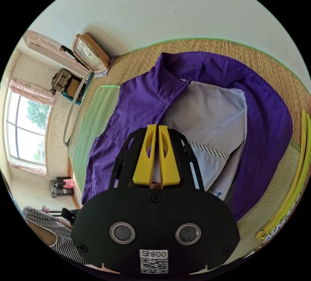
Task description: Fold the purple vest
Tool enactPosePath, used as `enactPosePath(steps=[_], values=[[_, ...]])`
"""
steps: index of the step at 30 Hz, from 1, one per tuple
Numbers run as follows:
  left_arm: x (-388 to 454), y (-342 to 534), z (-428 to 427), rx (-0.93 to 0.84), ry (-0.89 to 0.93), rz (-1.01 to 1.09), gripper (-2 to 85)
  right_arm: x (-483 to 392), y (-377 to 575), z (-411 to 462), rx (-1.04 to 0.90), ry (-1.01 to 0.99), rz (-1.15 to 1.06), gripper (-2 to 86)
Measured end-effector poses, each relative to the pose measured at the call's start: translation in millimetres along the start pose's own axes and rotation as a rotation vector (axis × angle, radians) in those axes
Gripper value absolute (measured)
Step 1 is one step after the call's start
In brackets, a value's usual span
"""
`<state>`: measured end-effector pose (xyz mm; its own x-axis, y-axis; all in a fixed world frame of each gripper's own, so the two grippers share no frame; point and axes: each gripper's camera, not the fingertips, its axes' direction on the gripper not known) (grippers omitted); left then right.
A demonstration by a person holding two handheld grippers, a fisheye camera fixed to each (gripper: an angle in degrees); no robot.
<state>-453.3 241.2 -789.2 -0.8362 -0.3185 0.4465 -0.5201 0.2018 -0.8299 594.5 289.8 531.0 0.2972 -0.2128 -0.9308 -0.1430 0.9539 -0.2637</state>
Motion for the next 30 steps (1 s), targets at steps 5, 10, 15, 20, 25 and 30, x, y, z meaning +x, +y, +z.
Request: enactPosePath(steps=[5, 10, 15, 20, 25, 30], values=[[5.7, 5.0, -8.8, 0.039, 0.080, 0.022, 3.5, 8.2, 14.0, -4.0, 0.038, -0.042, 0.057, 3.5], [15.7, 12.5, -37.6, 0.124, 0.077, 0.024, 5.1, -5.3, 39.6, -33.0, 0.106, -0.061, 0.055, 4.0], [8.0, 33.3, -75.5, 0.163, -0.044, -0.074, 5.1, -84.2, 124.9, -42.5, 0.012, -0.074, -0.160, 3.9], [2.3, 44.8, -99.3, 0.164, -0.178, -0.138, 4.6, -188.1, 287.5, -13.5, -0.230, -0.117, -0.291, 3.4], [-14.4, 45.7, -86.4, 0.071, -0.280, -0.211, 3.4, -242.0, 380.3, 18.9, -0.389, -0.060, -0.322, 1.4], [-2.5, 37.6, -103.0, 0.134, -0.228, -0.232, 3.2, -242.9, 390.3, 15.5, -0.379, -0.072, -0.249, 0.2]])
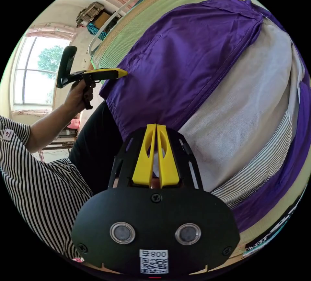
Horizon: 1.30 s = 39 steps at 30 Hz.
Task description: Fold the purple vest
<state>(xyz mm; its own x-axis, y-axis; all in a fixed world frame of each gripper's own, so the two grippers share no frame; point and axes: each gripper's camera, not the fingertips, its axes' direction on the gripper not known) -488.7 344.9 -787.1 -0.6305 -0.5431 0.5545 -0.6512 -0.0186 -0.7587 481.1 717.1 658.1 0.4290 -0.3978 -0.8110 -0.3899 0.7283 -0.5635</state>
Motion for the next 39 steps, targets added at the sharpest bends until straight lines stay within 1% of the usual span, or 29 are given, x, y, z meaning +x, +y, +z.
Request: enactPosePath(steps=[4, 8, 12, 14, 19, 22, 25, 27, 31, 33, 34, 35, 37, 39], values=[[35.0, -10.4, -19.9, 0.042, 0.039, 0.105, 4.4, -11.1, 28.1, -48.9, 0.134, 0.090, 0.043, 1.1], [83.1, -33.7, -7.7, 0.001, 0.193, 0.217, 6.8, 19.1, 83.6, -96.1, 0.253, 0.181, 0.236, 4.1], [148.3, -80.3, 18.7, -0.045, 0.283, 0.355, 7.8, 45.4, 134.6, -116.7, 0.295, 0.259, 0.390, 5.2], [178.7, -105.9, 29.7, -0.057, 0.287, 0.419, 8.1, 55.6, 159.3, -120.4, 0.304, 0.289, 0.461, 5.7], [254.5, -184.4, 56.4, -0.054, 0.236, 0.560, 8.6, 67.0, 182.2, -111.3, 0.295, 0.289, 0.517, 5.9], [297.1, -234.2, 73.8, -0.051, 0.170, 0.629, 8.9, 68.1, 190.1, -103.5, 0.287, 0.271, 0.522, 5.9], [334.7, -279.2, 96.3, -0.073, 0.072, 0.691, 9.3, 66.1, 196.1, -97.1, 0.293, 0.234, 0.509, 5.9], [358.1, -308.3, 117.8, -0.101, -0.025, 0.731, 9.4, 63.6, 197.4, -95.6, 0.293, 0.233, 0.497, 6.0], [379.0, -336.2, 154.1, -0.191, -0.170, 0.778, 8.9, 63.1, 201.2, -94.9, 0.294, 0.221, 0.478, 5.4], [384.2, -344.3, 171.9, -0.232, -0.309, 0.807, 6.4, 65.2, 203.8, -93.9, 0.291, 0.221, 0.476, 4.7], [384.7, -345.3, 172.5, -0.224, -0.330, 0.815, 5.4, 67.3, 206.4, -93.5, 0.296, 0.204, 0.478, 4.2], [384.4, -348.0, 169.8, -0.201, -0.346, 0.822, 3.9, 69.2, 209.9, -94.1, 0.310, 0.181, 0.479, 3.7], [380.1, -354.9, 161.4, -0.176, -0.320, 0.808, 2.5, 71.1, 214.0, -94.9, 0.315, 0.161, 0.472, 2.7], [367.2, -368.7, 142.1, -0.136, -0.213, 0.747, 1.7, 71.2, 216.9, -96.7, 0.315, 0.150, 0.464, 1.7]])
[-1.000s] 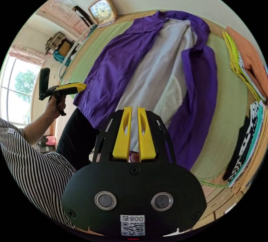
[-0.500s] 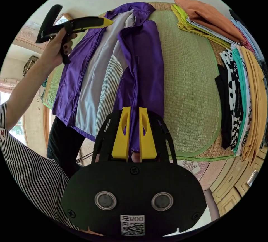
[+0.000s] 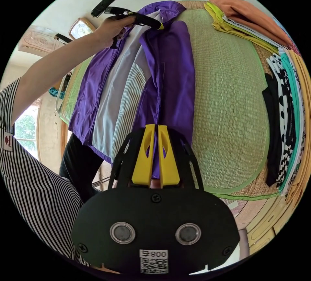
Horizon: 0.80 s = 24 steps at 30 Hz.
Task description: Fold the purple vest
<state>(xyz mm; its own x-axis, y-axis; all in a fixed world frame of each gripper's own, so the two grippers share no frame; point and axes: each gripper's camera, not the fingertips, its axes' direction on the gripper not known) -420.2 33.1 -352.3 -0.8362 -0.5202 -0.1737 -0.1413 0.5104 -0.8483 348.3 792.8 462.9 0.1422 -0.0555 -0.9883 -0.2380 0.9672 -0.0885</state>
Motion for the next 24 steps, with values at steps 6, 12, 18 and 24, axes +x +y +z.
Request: enactPosePath(steps=[6, 12, 18, 24], values=[[-78.1, 19.7, -44.5, 0.200, 0.276, -0.201, 1.1, -14.2, 8.2, -30.9, 0.066, -0.047, -0.067, 0.6], [-168.3, 60.3, -65.3, 0.346, 0.516, -0.397, 1.0, -42.2, 2.1, -61.9, 0.140, -0.163, -0.171, 0.5], [-235.1, 108.4, -57.5, 0.335, 0.518, -0.537, 1.1, -72.8, -12.8, -44.3, 0.098, -0.274, -0.260, 0.4], [-284.4, 141.9, -22.2, 0.278, 0.589, -0.681, 1.4, -102.3, -28.3, 20.3, -0.044, -0.369, -0.302, 0.5]])
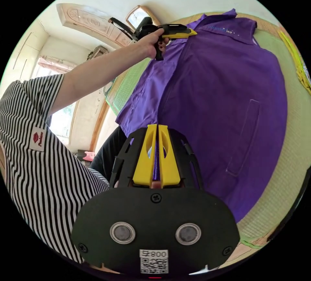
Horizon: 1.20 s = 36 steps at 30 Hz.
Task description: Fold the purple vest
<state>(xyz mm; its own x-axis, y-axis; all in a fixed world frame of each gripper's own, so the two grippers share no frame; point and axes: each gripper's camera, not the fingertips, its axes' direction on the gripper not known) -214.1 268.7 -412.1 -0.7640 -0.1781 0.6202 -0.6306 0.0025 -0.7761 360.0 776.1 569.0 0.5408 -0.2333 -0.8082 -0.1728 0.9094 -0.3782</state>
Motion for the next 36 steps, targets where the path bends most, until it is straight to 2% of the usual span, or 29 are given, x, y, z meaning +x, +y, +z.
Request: enactPosePath(steps=[12, 17, 23, 25, 31, 34, 36], values=[[-30.6, -28.6, -4.5, -0.031, -0.007, -0.003, 1.8, 31.1, -13.1, 71.8, -0.132, -0.102, 0.054, 0.8], [-25.9, -35.7, -16.6, 0.025, 0.072, 0.007, 1.8, 23.4, -18.0, 60.5, -0.091, -0.160, 0.020, 0.7], [-20.5, -45.8, -13.4, -0.032, -0.061, 0.057, 3.4, 28.6, -23.4, 81.3, -0.130, -0.117, 0.036, 1.1], [-22.9, -45.5, -15.2, -0.015, -0.046, 0.046, 4.5, 28.0, -23.3, 80.9, -0.118, -0.120, 0.023, 1.4], [8.3, -48.1, -38.3, 0.107, -0.097, 0.194, 7.3, 18.0, -23.2, 81.2, -0.124, -0.050, -0.040, 2.3], [40.2, -66.4, -29.2, 0.080, -0.170, 0.314, 8.6, 22.0, -24.2, 84.0, -0.129, -0.059, -0.042, 2.6], [71.8, -84.6, -4.5, 0.011, -0.299, 0.431, 9.6, 26.8, -24.2, 84.0, -0.129, -0.083, -0.031, 2.7]])
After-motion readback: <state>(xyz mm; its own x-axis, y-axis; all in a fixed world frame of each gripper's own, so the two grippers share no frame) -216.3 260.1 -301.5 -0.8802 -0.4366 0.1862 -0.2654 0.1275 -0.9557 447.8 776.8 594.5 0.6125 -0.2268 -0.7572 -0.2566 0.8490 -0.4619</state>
